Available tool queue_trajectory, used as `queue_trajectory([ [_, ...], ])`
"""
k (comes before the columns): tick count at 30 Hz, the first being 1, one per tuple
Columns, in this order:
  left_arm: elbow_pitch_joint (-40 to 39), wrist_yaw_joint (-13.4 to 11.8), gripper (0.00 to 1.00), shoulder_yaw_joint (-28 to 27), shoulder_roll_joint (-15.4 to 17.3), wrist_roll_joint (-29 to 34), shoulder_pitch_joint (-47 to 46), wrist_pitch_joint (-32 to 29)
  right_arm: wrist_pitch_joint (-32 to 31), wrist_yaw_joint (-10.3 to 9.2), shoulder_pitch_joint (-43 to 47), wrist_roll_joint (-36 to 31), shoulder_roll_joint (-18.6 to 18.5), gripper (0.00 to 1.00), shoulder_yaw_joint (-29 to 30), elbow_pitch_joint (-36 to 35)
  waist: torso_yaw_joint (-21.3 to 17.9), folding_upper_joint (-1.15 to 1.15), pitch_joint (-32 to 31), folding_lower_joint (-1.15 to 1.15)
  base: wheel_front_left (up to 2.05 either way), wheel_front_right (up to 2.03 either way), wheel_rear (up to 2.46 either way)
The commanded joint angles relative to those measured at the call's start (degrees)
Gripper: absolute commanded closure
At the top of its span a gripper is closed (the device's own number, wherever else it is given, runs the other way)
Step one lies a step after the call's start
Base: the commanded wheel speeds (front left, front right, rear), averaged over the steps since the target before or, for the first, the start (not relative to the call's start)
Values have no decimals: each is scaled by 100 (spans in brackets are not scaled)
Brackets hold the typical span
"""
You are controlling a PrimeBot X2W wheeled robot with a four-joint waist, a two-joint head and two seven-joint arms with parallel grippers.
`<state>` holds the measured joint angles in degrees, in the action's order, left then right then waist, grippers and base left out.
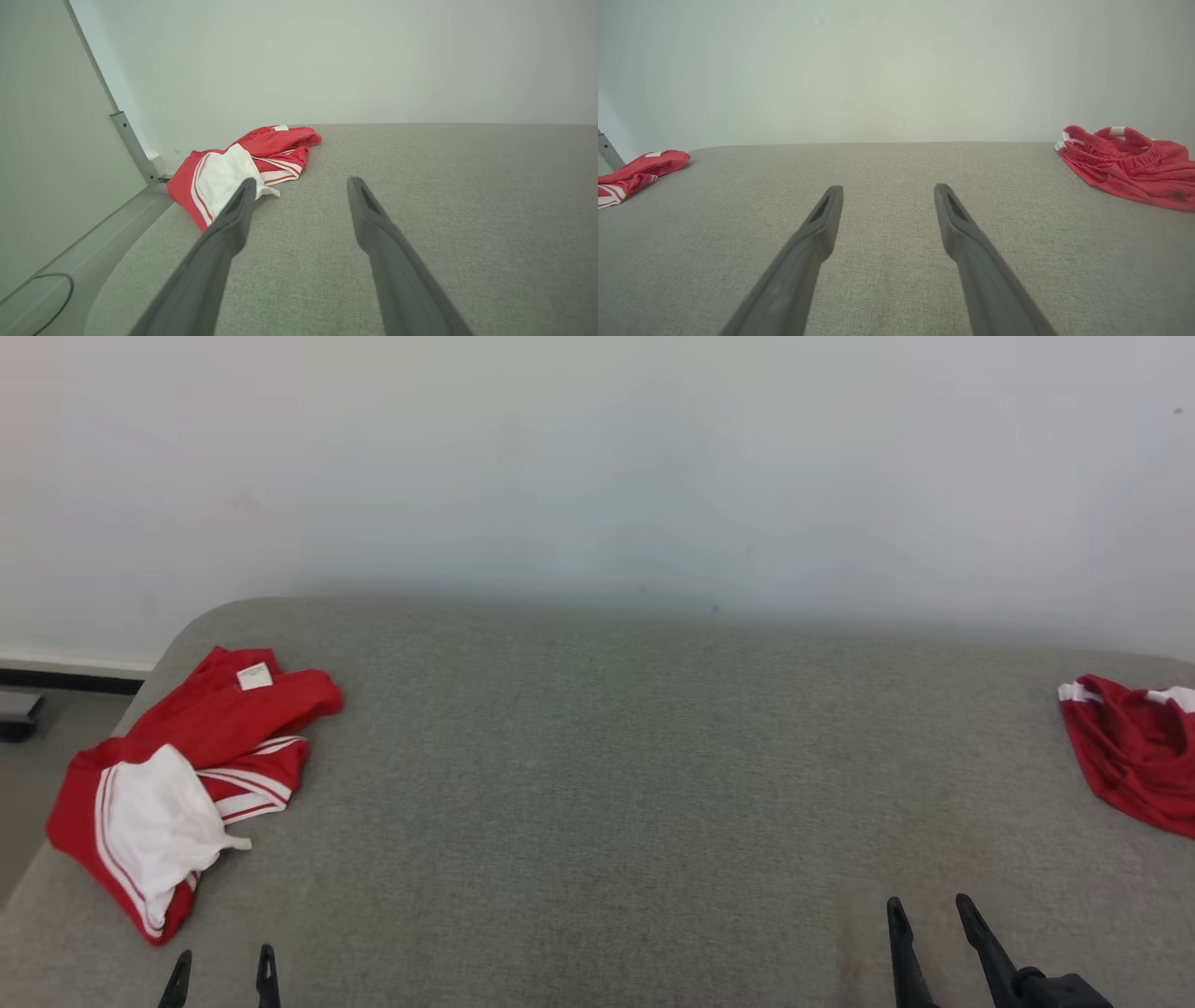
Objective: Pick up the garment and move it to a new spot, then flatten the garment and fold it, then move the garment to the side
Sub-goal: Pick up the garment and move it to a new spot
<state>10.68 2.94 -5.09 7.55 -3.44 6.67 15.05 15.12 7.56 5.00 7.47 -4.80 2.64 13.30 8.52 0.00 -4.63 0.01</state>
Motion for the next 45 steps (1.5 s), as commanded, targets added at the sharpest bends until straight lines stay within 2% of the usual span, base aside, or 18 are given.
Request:
queue_trajectory([
  [1,1,-35,0,-4,23,14,-29,18,1,-12,73,4,44,0,0,-3,413,0,24,-1,0,0,0],
  [10,75,-92,0,-42,89,-33,-46,18,2,-12,101,25,91,0,-31,44,1197,0,57,-1,0,0,0],
  [21,124,-146,0,-47,149,-103,-12,17,2,-12,143,-22,139,0,-55,11,1830,0,62,-1,0,0,0],
  [34,-34,-285,0,-147,148,-180,95,18,1,-12,-17,-17,100,0,-201,91,1923,0,147,-1,0,0,0],
  [39,-38,-266,0,-151,133,-263,-30,18,1,-12,-32,3,93,0,-229,93,1899,0,137,-1,0,0,0],
  [45,-60,-206,0,-269,177,-503,-523,18,2,-12,-122,-57,37,0,-191,-18,1541,0,324,-1,0,0,0],
])
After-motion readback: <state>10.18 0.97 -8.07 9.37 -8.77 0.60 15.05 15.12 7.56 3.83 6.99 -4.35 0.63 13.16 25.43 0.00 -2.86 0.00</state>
